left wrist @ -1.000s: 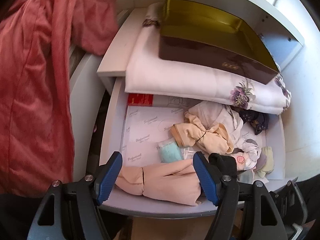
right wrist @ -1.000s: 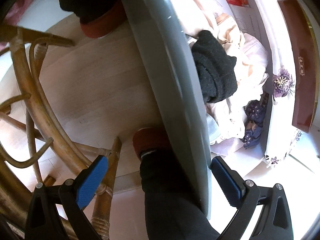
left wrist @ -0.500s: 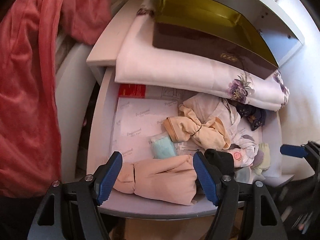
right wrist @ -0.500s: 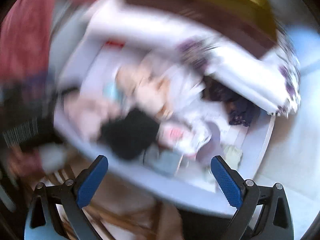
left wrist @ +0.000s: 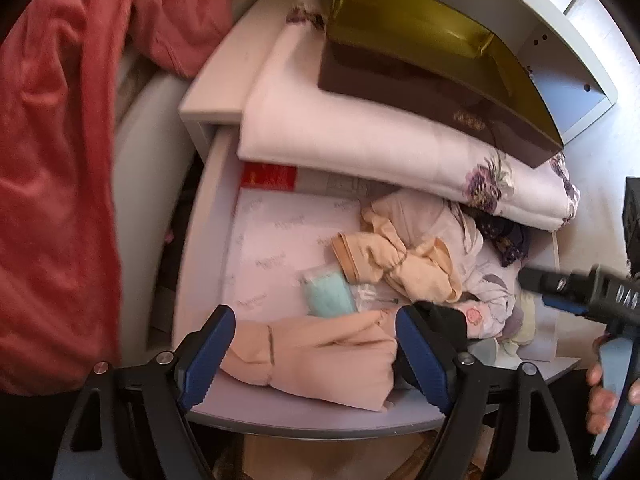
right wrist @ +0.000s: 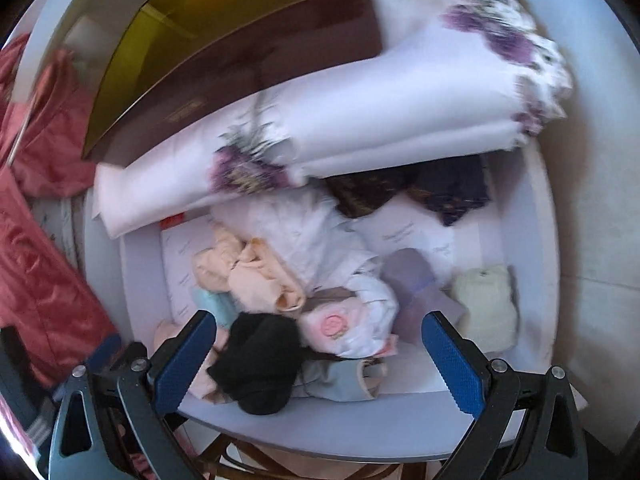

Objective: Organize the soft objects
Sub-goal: 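Lower the right tool into the drawer and grasp the black sock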

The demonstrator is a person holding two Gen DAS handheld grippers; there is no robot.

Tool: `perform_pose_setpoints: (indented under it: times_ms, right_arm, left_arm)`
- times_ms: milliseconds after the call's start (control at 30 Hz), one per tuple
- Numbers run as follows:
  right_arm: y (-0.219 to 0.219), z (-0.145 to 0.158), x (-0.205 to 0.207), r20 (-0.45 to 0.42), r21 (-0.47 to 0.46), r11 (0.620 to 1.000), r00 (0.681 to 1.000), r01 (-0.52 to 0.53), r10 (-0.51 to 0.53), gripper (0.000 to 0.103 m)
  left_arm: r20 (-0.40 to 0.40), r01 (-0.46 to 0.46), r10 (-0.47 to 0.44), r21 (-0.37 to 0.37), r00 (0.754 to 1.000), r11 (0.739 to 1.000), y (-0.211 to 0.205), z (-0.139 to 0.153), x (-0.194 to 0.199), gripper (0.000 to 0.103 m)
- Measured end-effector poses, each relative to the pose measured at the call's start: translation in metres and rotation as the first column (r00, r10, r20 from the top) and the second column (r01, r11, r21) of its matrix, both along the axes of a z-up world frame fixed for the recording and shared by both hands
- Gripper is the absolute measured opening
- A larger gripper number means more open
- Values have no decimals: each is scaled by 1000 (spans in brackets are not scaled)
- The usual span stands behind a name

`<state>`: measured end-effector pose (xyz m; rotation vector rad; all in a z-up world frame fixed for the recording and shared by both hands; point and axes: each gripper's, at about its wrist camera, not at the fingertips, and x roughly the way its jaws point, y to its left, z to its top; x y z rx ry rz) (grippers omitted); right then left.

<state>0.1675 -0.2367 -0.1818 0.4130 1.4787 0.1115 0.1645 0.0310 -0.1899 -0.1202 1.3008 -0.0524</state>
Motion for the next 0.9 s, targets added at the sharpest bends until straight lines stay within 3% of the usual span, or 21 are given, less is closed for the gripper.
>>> perform_pose_setpoints:
  times_ms: [200,333,533,667,900]
  right_arm:
    - [38,-15,-4,-37,26,988,988,-150,151,102]
    - [56,-24,-9,-49,31,977,976,-211,212,95]
    - [75,-39,-14,-74,32,964,961,-264,266,85]
    - [89,-46,-18,-69,56,956,954,-287,290,85]
    - [108,-69,-22,-101,40,949,943,-313,316,85]
  left_arm:
    - [-17,60,-60,34,998,998,0,18,15,84]
    - [-11,111,-110,56,994,992,-3,19,21,84]
    - [-63,36,-36,-9,997,999,12,-8,18,84]
    - [-47,-31,28,-58,998,998,22,-7,24,84]
    - [-77,18,-21,-46,997,999,9,-17,26,84]
